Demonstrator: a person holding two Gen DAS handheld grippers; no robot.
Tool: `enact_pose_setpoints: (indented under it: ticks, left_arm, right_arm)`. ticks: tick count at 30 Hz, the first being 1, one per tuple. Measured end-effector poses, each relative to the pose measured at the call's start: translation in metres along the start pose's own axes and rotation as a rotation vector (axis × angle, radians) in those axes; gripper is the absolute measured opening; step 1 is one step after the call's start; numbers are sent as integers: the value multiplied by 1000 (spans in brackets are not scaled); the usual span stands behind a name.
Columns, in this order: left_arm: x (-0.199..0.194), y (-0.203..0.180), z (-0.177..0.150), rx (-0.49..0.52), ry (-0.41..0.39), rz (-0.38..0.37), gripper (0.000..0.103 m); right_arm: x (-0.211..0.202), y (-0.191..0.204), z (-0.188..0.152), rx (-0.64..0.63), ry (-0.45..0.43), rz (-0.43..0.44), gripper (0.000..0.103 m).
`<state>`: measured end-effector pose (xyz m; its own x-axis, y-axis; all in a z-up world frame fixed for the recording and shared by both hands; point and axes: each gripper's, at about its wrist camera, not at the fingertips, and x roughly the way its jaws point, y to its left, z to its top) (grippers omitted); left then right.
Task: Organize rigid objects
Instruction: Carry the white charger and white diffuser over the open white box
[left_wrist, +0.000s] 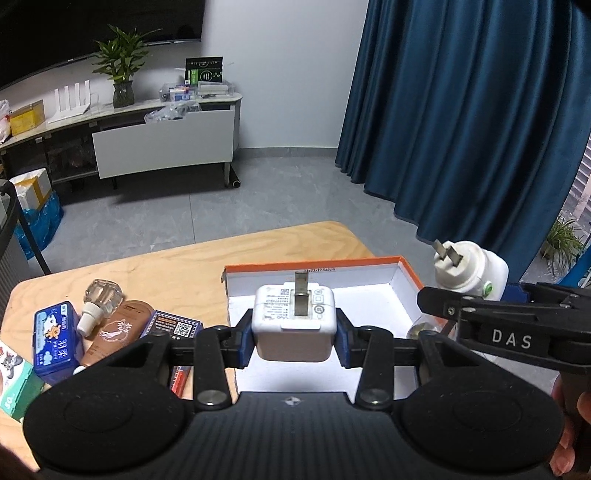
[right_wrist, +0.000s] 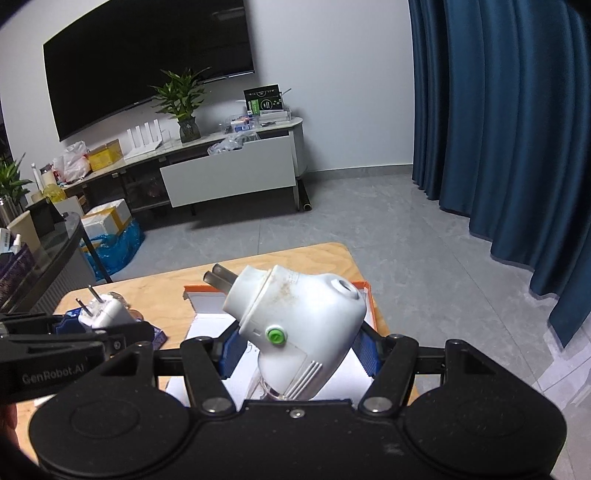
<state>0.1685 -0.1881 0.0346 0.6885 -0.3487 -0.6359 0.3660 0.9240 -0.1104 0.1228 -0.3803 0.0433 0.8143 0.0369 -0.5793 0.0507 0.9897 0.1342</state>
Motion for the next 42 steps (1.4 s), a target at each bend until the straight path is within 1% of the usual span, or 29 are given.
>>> enact_pose_setpoints:
  ticks: [17,33,42]
  left_arm:
    - [20,-2,-2,-20,28,-1,43]
    - [24,-2,-3,-26,23,0,43]
    - [28,0,-3,-32,24,-12,43]
  right_arm:
    - [29,4,1,-13,43,-35,74]
    - [36,9,8,-27,42,-45,74]
    - [39,9,9,-28,48,-50,74]
